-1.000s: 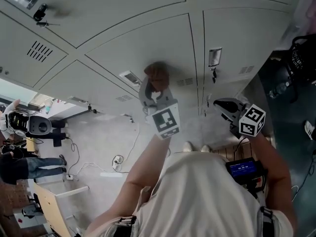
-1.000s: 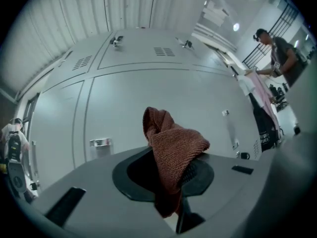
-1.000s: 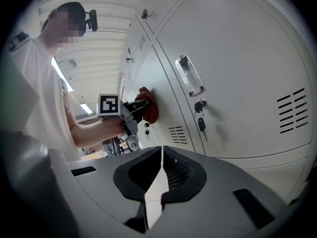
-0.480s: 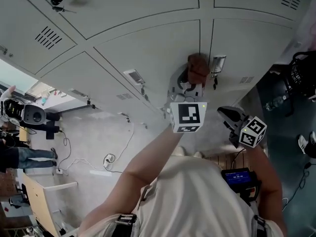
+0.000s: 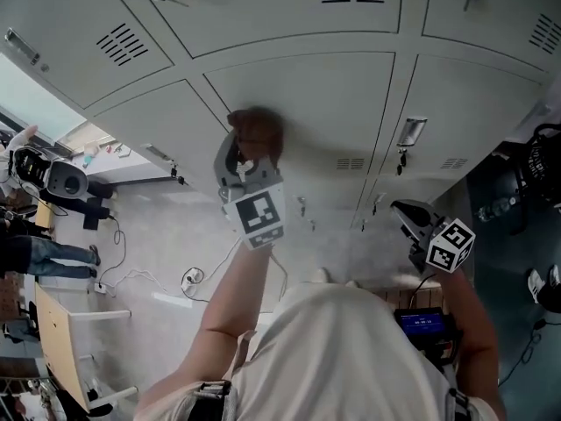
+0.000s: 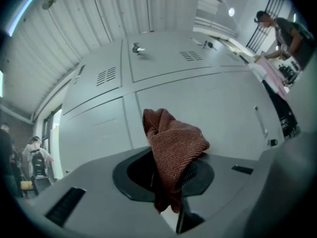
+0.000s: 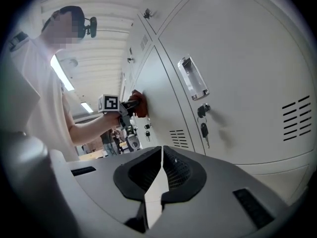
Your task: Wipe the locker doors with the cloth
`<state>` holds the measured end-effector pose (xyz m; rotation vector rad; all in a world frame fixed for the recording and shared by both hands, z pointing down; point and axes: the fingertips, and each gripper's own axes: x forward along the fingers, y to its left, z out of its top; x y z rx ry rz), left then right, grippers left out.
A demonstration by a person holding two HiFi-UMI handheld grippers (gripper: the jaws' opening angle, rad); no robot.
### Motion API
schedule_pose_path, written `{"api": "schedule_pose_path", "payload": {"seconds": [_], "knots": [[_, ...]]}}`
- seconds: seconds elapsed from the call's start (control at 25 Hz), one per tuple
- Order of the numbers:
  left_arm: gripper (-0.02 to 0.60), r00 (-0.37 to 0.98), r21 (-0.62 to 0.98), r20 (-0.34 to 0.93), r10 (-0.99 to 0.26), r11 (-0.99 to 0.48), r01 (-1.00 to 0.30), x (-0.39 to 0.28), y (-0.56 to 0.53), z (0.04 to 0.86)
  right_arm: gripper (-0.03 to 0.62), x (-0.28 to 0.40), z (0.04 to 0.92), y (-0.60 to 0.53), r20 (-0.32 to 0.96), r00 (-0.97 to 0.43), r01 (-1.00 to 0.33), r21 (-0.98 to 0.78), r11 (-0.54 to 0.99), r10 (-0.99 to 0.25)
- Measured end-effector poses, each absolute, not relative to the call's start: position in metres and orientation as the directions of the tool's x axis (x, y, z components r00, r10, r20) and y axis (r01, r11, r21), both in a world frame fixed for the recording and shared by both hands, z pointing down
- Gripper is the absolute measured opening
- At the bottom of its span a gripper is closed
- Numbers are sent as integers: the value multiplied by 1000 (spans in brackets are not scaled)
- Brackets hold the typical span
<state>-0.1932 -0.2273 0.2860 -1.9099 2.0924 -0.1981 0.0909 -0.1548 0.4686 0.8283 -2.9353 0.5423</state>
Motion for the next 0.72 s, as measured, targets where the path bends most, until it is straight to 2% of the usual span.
{"api": "schedule_pose_path", "payload": {"seconds": [0.12,0.24,0.72], "knots": [[73,-204,-279,-118,-972,230,-932,-247,-220,290,18,83,469,-156,137,-866,-498,-317,807,-481],[74,-227,-284,-122,-966,253,-925,-254,-220,288,18,78,473,-156,147,-871,-490,-320,811,-468],[74,184,-339,-206,-961,-107,-935,-49,-239,265,18,94,463,-160,115,-851,-521,-319,792,-513]]}}
